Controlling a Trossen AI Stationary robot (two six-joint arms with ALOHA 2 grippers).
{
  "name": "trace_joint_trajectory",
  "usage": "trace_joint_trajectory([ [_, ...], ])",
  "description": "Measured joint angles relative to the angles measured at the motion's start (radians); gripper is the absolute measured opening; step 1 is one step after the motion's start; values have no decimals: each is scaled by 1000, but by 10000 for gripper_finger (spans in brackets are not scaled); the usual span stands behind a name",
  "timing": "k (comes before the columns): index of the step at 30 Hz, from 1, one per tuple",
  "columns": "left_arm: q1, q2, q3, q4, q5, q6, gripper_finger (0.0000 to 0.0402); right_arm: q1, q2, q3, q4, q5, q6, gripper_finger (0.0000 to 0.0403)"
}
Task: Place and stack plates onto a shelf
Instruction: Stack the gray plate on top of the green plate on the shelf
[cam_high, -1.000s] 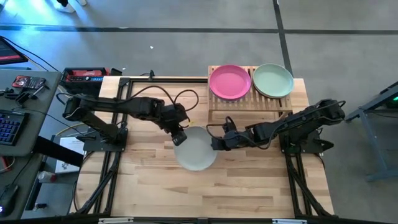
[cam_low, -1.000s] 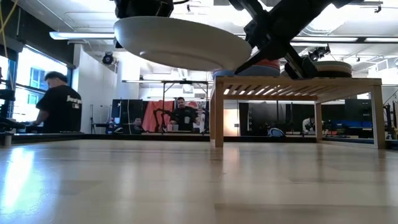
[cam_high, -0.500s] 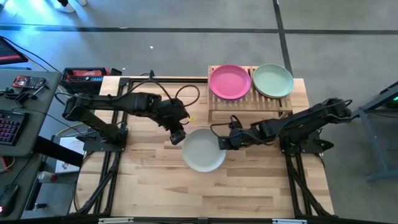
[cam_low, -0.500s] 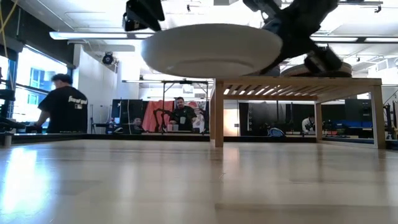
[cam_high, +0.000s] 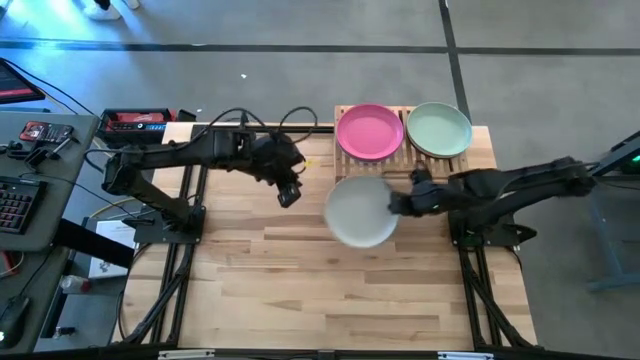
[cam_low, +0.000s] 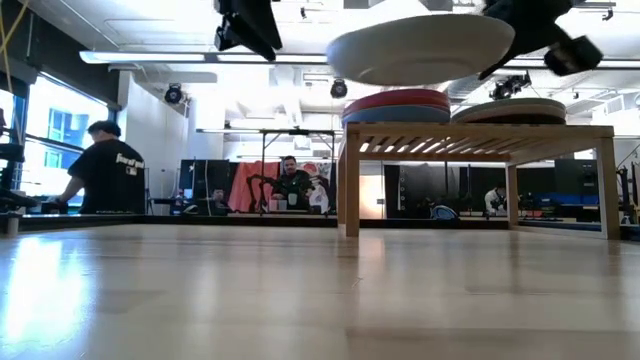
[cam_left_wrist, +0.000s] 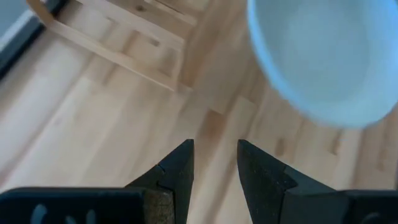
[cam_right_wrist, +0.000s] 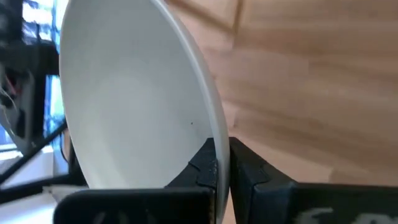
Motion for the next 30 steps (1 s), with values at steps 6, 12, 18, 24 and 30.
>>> trace_joint_trajectory([
  [6,78,0,0,11,-8,76,110,-96,-195,0,-149,43,-28,0],
  [12,147,0,0,26,-16,137,110,-234,-355,0,-267,51,-52,0],
  [18,203,0,0,26,-16,162,110,-357,-489,0,-310,138,-52,0],
  [24,245,0,0,26,-16,191,110,-453,-580,0,-310,280,-52,0],
  [30,270,0,0,25,-16,210,110,-509,-594,0,-310,398,-33,0],
])
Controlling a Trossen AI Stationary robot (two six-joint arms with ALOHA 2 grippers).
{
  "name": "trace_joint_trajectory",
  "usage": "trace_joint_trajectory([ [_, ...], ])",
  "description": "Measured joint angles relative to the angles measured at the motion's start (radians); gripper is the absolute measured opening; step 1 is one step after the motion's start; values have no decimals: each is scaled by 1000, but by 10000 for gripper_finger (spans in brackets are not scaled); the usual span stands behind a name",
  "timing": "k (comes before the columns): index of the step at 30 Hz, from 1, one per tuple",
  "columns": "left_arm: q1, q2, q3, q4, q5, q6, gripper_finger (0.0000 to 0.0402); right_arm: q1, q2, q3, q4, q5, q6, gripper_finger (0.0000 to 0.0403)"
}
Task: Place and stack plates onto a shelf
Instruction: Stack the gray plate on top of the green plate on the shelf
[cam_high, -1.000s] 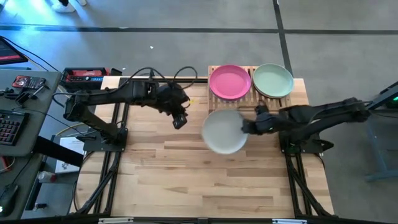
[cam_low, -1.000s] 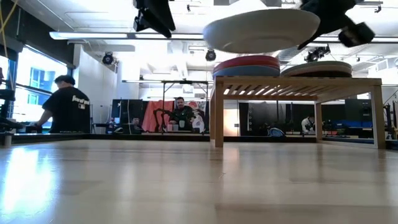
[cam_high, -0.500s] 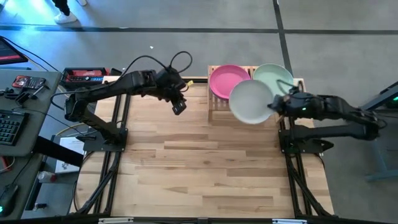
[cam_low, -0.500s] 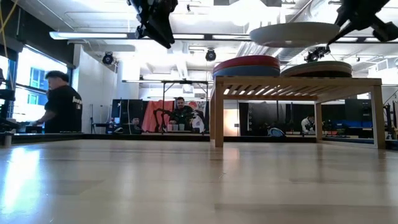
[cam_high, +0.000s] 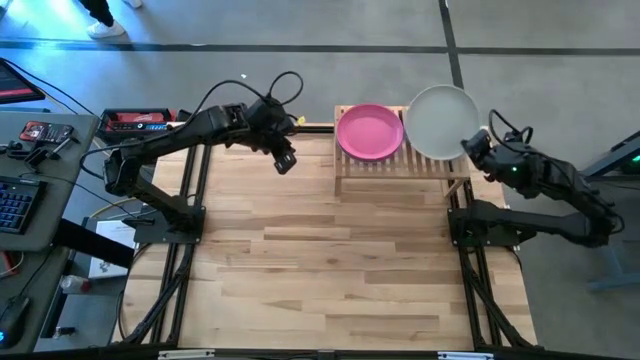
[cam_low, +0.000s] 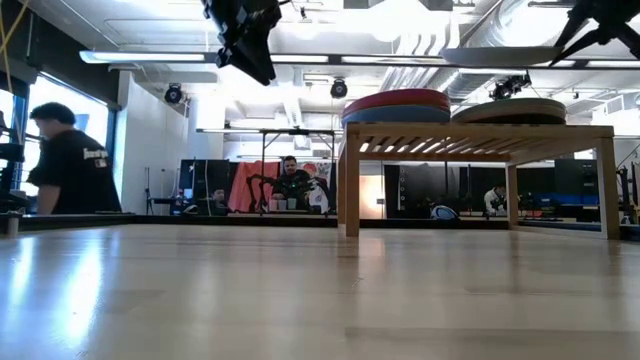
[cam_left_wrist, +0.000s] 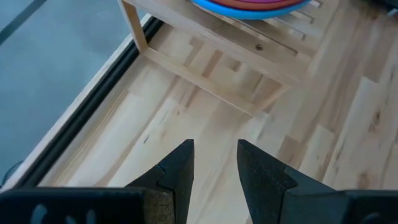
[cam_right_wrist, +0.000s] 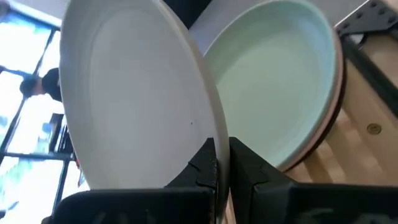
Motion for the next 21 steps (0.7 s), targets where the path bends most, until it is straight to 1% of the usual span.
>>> trace_joint_trajectory([
  [4,9,0,0,-5,0,42,110,-28,25,0,-4,52,61,0],
  [6,15,0,0,-6,0,42,110,-42,46,0,-21,87,111,0],
  [8,19,0,0,-13,1,45,110,-57,67,0,-31,100,153,0],
  [12,21,0,0,-50,1,83,110,-83,115,0,-57,79,213,0],
  [17,20,0,0,-91,1,144,110,-118,178,0,-94,83,297,0],
  [21,20,0,0,-111,0,150,110,-144,208,0,-96,64,303,0],
])
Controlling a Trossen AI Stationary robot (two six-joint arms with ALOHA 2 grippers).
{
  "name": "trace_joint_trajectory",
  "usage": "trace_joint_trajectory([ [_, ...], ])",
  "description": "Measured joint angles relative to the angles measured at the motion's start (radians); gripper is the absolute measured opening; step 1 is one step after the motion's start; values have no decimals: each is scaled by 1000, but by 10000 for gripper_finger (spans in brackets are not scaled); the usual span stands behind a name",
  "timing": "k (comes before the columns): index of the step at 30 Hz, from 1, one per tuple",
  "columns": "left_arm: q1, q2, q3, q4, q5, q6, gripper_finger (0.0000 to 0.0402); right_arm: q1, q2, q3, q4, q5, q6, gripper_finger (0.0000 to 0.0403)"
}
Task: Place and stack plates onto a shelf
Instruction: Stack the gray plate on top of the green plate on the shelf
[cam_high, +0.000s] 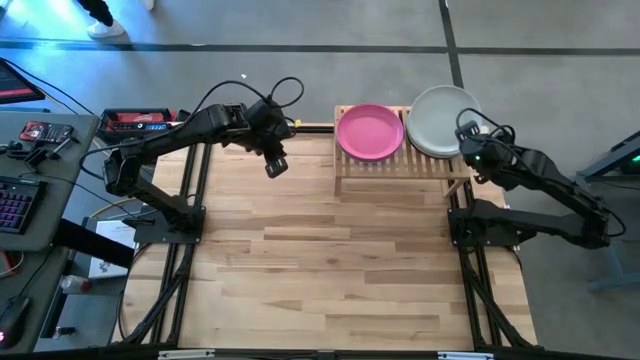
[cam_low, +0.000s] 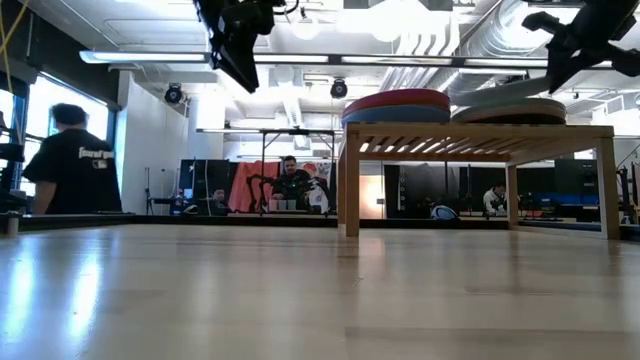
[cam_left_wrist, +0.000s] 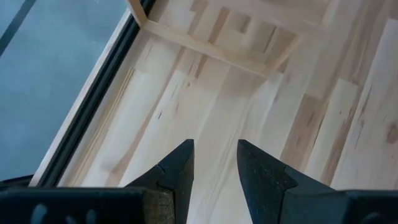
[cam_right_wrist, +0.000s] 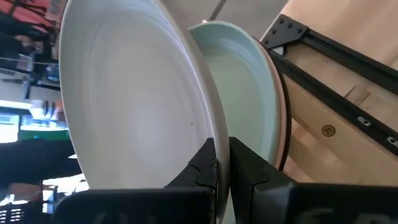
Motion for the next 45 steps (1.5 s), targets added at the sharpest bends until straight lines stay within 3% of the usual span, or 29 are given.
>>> trace_joint_trajectory([
  [25,0,0,0,-24,0,29,110,-64,48,0,-39,-55,-32,3],
  [37,0,0,0,-20,0,40,110,-64,43,0,-18,-66,-56,104],
  [45,0,0,0,-20,0,40,110,-64,13,0,9,-238,-154,122],
])
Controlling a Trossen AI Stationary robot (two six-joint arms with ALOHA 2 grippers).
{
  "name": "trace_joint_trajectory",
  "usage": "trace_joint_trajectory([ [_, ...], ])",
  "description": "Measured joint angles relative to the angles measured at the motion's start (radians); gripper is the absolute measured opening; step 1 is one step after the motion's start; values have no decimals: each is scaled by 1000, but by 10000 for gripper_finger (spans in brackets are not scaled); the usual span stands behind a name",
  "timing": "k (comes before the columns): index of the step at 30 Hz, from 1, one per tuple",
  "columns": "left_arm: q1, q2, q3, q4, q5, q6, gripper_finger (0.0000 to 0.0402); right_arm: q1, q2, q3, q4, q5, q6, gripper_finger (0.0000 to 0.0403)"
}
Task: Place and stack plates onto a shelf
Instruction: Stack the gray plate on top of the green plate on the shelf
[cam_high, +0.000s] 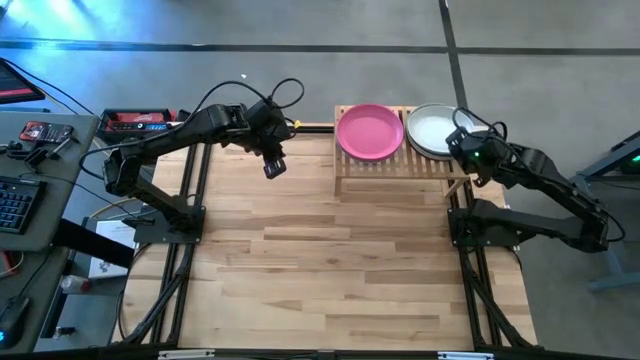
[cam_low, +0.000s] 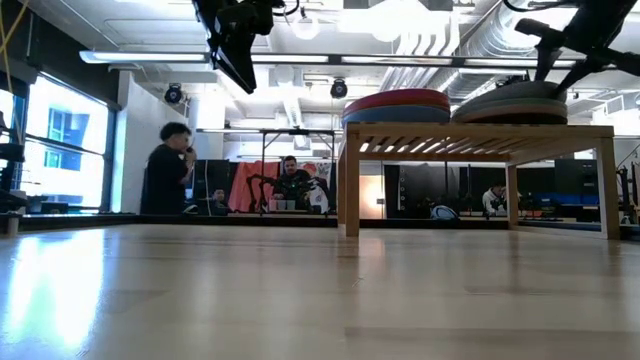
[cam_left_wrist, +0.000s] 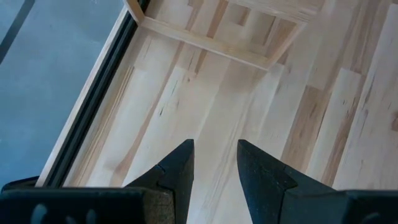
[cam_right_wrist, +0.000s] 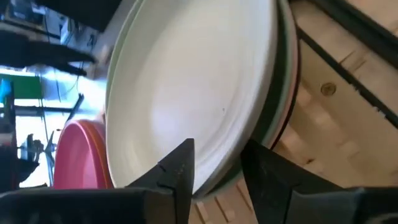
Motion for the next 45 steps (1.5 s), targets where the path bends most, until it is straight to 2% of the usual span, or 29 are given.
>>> trace_joint_trajectory([
  [12,0,0,0,1,0,-8,110,0,-20,0,36,-38,-15,122],
  [26,0,0,0,4,0,-26,110,0,-27,0,53,-189,14,122],
  [30,0,0,0,5,0,-27,110,0,-27,10,47,-198,14,122],
  [39,0,1,0,12,0,-26,110,0,-22,132,-12,-167,-13,122],
  [45,0,1,0,40,0,-17,110,0,6,122,-62,-205,-9,122],
])
